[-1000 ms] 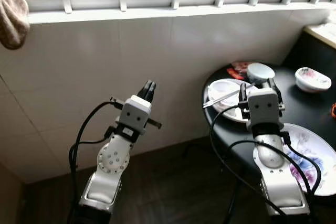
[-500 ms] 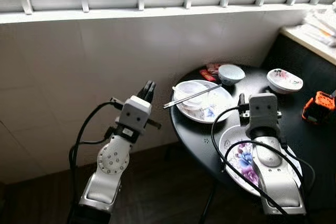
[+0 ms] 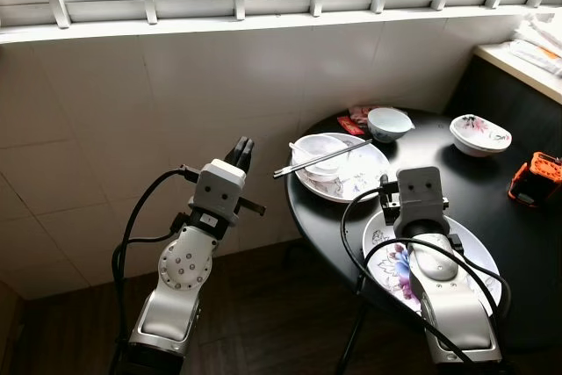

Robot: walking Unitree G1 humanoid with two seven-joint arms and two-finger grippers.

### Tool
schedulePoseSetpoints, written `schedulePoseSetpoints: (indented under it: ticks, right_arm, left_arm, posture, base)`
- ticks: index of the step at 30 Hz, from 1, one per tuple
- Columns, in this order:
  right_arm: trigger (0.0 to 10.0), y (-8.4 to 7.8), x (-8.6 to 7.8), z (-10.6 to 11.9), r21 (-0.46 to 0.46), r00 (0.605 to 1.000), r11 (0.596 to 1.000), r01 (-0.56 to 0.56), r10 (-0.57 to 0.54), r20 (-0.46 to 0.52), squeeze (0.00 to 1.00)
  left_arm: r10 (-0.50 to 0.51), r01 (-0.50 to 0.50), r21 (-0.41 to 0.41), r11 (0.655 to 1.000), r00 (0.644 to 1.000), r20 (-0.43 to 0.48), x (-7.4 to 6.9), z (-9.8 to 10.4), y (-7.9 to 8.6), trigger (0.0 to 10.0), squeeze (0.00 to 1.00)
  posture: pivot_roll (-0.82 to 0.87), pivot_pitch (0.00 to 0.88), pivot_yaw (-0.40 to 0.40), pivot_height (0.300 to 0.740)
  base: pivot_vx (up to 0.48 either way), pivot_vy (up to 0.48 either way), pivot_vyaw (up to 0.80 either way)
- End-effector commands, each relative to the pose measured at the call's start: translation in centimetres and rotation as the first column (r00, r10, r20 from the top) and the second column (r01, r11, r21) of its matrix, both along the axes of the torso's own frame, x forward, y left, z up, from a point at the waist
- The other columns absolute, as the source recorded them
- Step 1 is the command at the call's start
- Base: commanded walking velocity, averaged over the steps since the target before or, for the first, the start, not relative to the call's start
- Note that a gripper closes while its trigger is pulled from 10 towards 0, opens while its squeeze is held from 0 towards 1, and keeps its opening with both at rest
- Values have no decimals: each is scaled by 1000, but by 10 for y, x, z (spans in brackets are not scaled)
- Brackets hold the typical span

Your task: Kitchen organization

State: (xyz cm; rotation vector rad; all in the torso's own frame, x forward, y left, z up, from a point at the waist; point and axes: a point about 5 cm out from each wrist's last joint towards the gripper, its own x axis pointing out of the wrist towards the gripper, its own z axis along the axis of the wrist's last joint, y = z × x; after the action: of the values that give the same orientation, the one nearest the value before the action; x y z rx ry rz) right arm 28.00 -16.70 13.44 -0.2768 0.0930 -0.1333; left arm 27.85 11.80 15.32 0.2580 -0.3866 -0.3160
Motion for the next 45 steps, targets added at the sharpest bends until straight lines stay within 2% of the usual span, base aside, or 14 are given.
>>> schedulePoseSetpoints:
  ticks: [1,13,18,21,31,36,39,45]
  right_arm:
    - [10000,1,0,1,1,1000,1000,-3,3,-7,0]
    - [10000,-2,0,-3,-35,999,999,11,-12,-38,0]
    - [10000,-16,-2,-9,-46,989,992,117,-121,-87,0]
    - [10000,-19,-7,-18,13,970,985,173,-168,-178,0]
    - [10000,-12,-7,-19,43,970,992,119,-106,-221,0]
    - [10000,3,-8,-24,155,959,986,58,-12,-282,0]
    - [10000,-1,-10,-31,185,941,978,101,-33,-338,0]
    - [10000,-5,-9,-30,196,937,973,120,-46,-345,0]
  left_arm:
    - [-12,12,8,1000,1000,3,0,1,-1,10000,0]
    - [-9,9,11,1000,1000,17,-1,2,-1,10000,0]
    - [-9,9,15,1000,1000,15,-2,1,-1,10000,0]
    - [-10,10,16,1000,1000,13,-3,0,-1,10000,0]
    - [-11,11,21,1000,1000,10,-2,-1,-1,10000,0]
    - [-6,6,26,1000,1000,8,-2,-2,0,10000,0]
    - [-6,6,29,1000,1000,7,-2,-2,-1,10000,0]
    - [-7,7,31,999,1000,5,-2,-2,-1,10000,0]
  posture:
    - [-45,0,-83,740]
    - [-45,0,-82,740]
    - [-45,0,-84,740]
    - [-47,0,-83,740]
    - [-48,0,-84,740]
    - [-47,0,-85,740]
    - [-46,0,-87,740]
    - [-49,0,-85,740]
  base:
    - [0,480,0]
    - [0,64,0]
    - [0,0,0]
    - [0,0,0]
    - [0,0,0]
    - [0,0,0]
    - [0,0,0]
    - [0,0,0]
